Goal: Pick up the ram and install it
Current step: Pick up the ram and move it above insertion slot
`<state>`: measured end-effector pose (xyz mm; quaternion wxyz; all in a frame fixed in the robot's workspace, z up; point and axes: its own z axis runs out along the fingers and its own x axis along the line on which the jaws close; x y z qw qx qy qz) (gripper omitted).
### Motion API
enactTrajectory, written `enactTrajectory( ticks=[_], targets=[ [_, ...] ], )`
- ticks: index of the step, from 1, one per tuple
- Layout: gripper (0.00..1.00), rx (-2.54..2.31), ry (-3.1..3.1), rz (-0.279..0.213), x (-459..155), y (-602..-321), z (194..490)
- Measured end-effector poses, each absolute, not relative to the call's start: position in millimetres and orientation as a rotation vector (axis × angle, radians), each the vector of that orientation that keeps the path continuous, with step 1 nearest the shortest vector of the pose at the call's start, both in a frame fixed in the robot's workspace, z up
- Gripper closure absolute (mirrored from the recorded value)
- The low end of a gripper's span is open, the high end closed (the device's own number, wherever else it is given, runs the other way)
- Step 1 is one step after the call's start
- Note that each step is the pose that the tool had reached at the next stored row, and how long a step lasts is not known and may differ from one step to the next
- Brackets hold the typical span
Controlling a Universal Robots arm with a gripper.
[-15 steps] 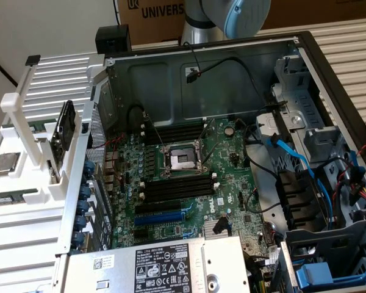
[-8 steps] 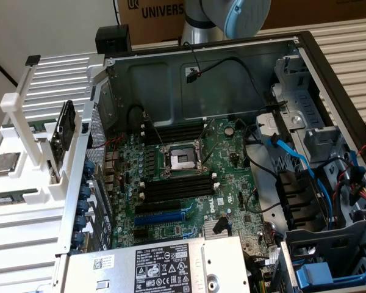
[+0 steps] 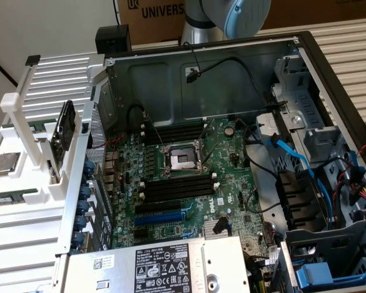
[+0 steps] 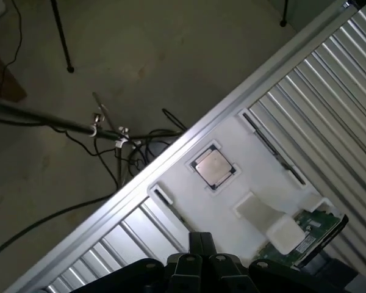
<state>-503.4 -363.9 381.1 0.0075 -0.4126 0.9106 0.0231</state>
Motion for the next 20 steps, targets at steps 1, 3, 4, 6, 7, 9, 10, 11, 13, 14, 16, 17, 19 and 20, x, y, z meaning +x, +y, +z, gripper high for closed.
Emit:
enactTrajectory(
  ticks=[1,3,4,6,7,9,10,11,13,14,16,17,19,20],
  targets=[
    [0.9,-1.315,2.836,0.072,-503.4,-363.9,381.1],
    [0.9,-1.368,2.812,0.073,-503.4,-363.9,381.1],
    [0.9,-1.394,2.8,0.073,-503.4,-363.9,381.1],
    [0.9,-1.495,2.749,0.074,-503.3,-363.7,380.7],
    [0.9,-1.546,2.722,0.074,-503.4,-363.4,380.2],
    [0.9,-1.594,2.694,0.075,-503.4,-363.4,379.6],
    [0.9,-1.619,2.68,0.075,-503.4,-363.4,379.2],
    [0.9,-1.692,2.636,0.075,-503.3,-363.4,377.6],
    [0.9,-1.742,2.605,0.075,-503.4,-363.3,376.4],
    [0.9,-1.766,2.589,0.075,-503.3,-363.3,375.9],
    [0.9,-1.837,2.541,0.076,-503.4,-363.3,374.5],
    [0.9,-1.861,2.524,0.076,-503.3,-363.3,373.8],
    [0.9,-1.907,2.49,0.076,-503.4,-363.3,372.6],
    [0.9,-1.929,2.474,0.076,-503.4,-363.2,372.0]
  ],
)
